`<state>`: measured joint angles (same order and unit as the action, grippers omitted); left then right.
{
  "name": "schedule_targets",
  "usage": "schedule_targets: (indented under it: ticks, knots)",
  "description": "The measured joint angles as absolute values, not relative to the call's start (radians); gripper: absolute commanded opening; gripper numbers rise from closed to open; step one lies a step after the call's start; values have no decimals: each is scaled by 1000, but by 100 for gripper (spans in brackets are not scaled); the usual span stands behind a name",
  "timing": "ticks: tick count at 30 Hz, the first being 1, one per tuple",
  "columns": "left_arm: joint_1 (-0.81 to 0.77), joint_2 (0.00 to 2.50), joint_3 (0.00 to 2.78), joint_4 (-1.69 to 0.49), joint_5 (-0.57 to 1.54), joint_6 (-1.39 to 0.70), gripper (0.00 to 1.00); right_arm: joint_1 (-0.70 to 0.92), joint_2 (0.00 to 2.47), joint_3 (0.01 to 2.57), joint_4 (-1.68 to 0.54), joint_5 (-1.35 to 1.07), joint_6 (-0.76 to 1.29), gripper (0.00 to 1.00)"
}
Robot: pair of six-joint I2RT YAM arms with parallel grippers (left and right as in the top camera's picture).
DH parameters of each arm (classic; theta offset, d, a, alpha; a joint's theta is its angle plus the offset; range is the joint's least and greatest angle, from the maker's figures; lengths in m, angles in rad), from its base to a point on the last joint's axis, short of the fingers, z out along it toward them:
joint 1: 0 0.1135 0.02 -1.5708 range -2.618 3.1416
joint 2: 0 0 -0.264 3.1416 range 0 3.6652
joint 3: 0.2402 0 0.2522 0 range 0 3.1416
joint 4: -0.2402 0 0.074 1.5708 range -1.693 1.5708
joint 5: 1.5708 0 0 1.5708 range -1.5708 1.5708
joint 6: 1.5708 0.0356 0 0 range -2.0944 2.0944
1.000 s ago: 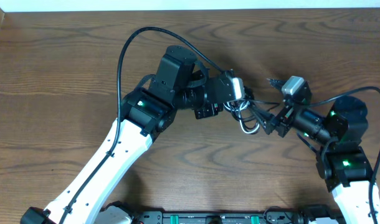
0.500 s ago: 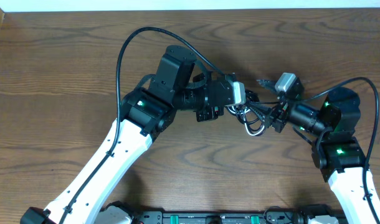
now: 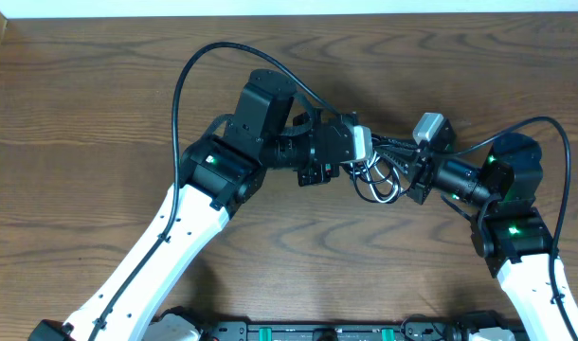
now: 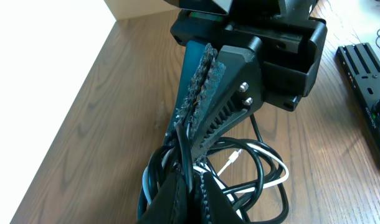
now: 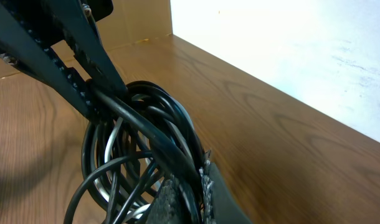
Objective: Untangle cables
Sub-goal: 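Grasp a cable loop from the bundle with the right gripper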
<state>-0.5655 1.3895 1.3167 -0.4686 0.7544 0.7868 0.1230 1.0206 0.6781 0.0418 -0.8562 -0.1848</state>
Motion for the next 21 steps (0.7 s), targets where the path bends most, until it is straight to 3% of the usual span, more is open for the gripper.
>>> schedule_targets:
  ticks: [1,3,4,15,21]
  knots:
    - [-566,1390,1317,-469,754,786,8,123,1021,678,41,-855,-180,1]
    - [-566,1390,1317,-468,750,790,46,125,1021,678,42,-850,-164,1]
    - [-566,1390,1317,-467,749,787,54,126,1021,678,43,-843,-156,1]
    - [-564,1347,1317,-437,545,619,56,19,1021,678,169,-762,84,1]
    - [-509,1267,1317,-438,408,469,56,-100,1023,678,263,-876,170,1]
